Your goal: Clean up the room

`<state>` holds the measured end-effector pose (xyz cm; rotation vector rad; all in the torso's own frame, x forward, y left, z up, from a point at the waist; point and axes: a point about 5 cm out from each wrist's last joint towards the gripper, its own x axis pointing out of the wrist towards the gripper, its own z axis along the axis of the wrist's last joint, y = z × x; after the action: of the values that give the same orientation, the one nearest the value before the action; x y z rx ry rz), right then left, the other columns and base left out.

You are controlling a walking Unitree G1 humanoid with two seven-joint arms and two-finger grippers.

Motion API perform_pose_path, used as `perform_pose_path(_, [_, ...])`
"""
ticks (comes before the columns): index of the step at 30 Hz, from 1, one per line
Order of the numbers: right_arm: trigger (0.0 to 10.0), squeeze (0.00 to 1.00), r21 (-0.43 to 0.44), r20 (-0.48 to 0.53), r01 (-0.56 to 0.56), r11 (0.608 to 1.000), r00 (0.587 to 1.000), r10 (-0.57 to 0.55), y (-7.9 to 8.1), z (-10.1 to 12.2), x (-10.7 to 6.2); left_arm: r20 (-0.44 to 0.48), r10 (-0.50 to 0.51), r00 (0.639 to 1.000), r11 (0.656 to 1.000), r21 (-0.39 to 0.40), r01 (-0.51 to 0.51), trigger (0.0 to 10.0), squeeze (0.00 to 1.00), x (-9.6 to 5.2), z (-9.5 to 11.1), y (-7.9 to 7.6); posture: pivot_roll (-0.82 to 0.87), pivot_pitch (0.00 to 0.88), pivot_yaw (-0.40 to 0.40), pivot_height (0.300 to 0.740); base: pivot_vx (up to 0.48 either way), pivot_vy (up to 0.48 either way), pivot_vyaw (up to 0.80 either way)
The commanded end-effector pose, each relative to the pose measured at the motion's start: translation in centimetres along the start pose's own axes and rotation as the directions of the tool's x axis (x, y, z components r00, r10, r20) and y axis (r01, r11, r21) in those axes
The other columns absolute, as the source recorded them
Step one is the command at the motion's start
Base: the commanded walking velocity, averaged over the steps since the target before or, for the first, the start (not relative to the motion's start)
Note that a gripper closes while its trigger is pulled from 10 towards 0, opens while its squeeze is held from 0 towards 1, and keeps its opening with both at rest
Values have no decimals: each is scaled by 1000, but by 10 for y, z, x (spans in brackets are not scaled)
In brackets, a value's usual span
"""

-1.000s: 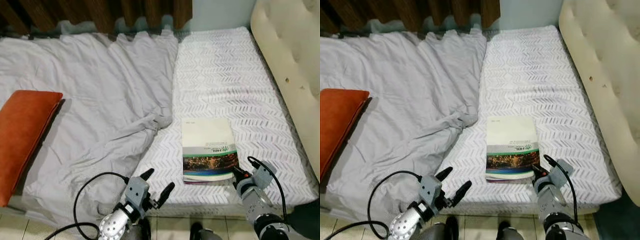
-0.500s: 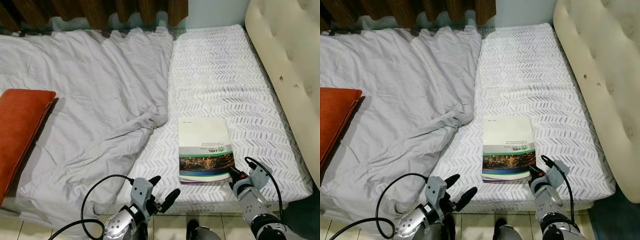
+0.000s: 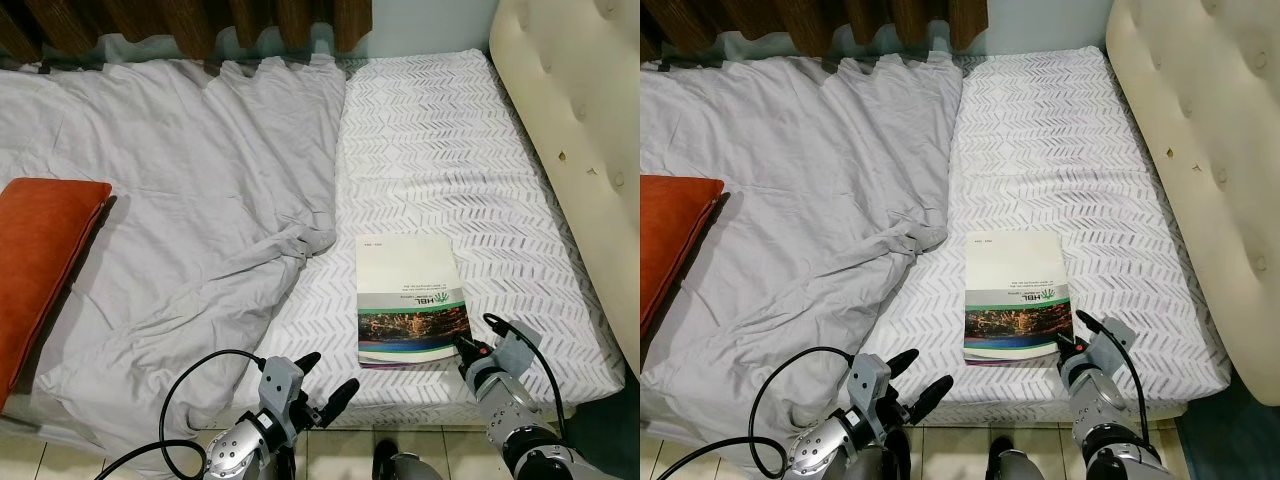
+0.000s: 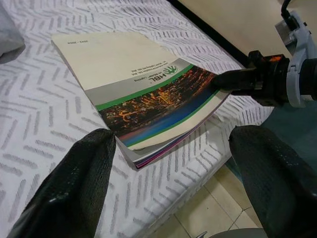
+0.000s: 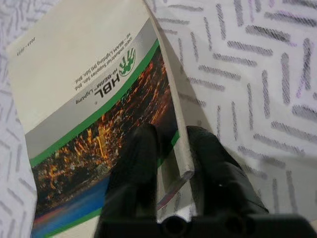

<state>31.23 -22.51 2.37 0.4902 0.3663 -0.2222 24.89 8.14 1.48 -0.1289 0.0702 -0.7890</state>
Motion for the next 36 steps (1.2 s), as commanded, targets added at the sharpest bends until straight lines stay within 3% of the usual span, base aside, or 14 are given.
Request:
perform_pose_path(1, [10000, 1000, -39, -28, 24, 999, 999, -25, -6, -7, -3, -41, -16, 999, 1000, -15, 16, 10000, 0, -8, -11, -5, 86, 348, 31, 740, 0, 0, 0])
perform_pose_path(5, [10000, 1000, -38, -14, 38, 999, 999, -39, -7, -4, -2, -41, -20, 999, 1000, -13, 19, 10000, 0, -8, -11, -6, 85, 348, 31, 740, 0, 0, 0])
perform_pose_path(6, [10000, 1000, -102, -1, 50, 994, 999, -50, -7, 0, -2, -38, -21, 999, 1000, -12, 20, 10000, 0, -8, -11, -6, 85, 346, 31, 740, 0, 0, 0])
perform_pose_path(7, [10000, 1000, -102, -1, 50, 994, 999, -50, -7, 0, -2, -38, -21, 999, 1000, -12, 20, 10000, 0, -8, -11, -6, 85, 346, 31, 740, 0, 0, 0])
perform_pose_path(10, [10000, 1000, -338, 34, 96, 936, 995, -90, -11, 9, -1, -29, -22, 999, 1000, -8, 22, 10000, 0, -8, -10, -7, 85, 340, 30, 740, 0, 0, 0])
perform_pose_path(11, [10000, 1000, -338, 34, 96, 936, 995, -90, -11, 9, -1, -29, -22, 999, 1000, -8, 22, 10000, 0, -8, -10, -7, 85, 340, 30, 740, 0, 0, 0])
perform_pose_path(14, [10000, 1000, -475, 80, 91, 875, 995, -60, -6, 19, 1, -9, -18, 1000, 1000, -4, 18, 10000, 0, -8, -6, -5, 85, 312, 22, 740, 0, 0, 0])
perform_pose_path(16, [10000, 1000, -517, 101, 79, 852, 994, -32, -2, 23, 1, 10, -10, 1000, 1000, 3, 10, 10000, 0, -9, -3, -3, 83, 294, 15, 740, 0, 0, 0])
perform_pose_path(20, [10000, 1000, -535, 132, 68, 842, 991, 4, 0, 23, -1, 26, 17, 1000, 999, 31, -18, 10000, 0, -17, 4, 7, 83, 233, -5, 740, 0, 0, 0])
perform_pose_path(25, [10000, 1000, -503, 151, 7, 864, 985, 80, 4, 11, -7, 44, 96, 994, 991, 91, -99, 10000, 0, -32, 17, 27, 76, 141, -33, 740, 0, 0, 0])
perform_pose_path(27, [10000, 1000, -473, 169, -6, 881, 981, 97, 3, 1, -13, 24, 260, 965, 943, 209, -259, 10000, 0, -41, 25, 51, 84, 27, -56, 740, 0, 0, 0])
perform_pose_path(29, [10000, 1000, -438, 200, 9, 899, 976, 88, 4, -2, -17, 14, 350, 937, 910, 232, -344, 10000, 0, -43, 30, 65, 88, 0, -62, 740, 0, 0, 0])
perform_pose_path(35, [10000, 1000, -429, 258, -34, 903, 953, 158, 19, -13, -29, 93, 444, 891, 857, 246, -453, 10000, 0, -34, 62, 80, 89, 0, -74, 740, 0, 0, 0])
perform_pose_path(36, [10000, 169, -450, 248, -44, 892, 953, 172, 18, -18, -34, 100, 463, 881, 860, 190, -474, 10000, 0, -35, 68, 79, 84, 0, -73, 740, 0, 0, 0])
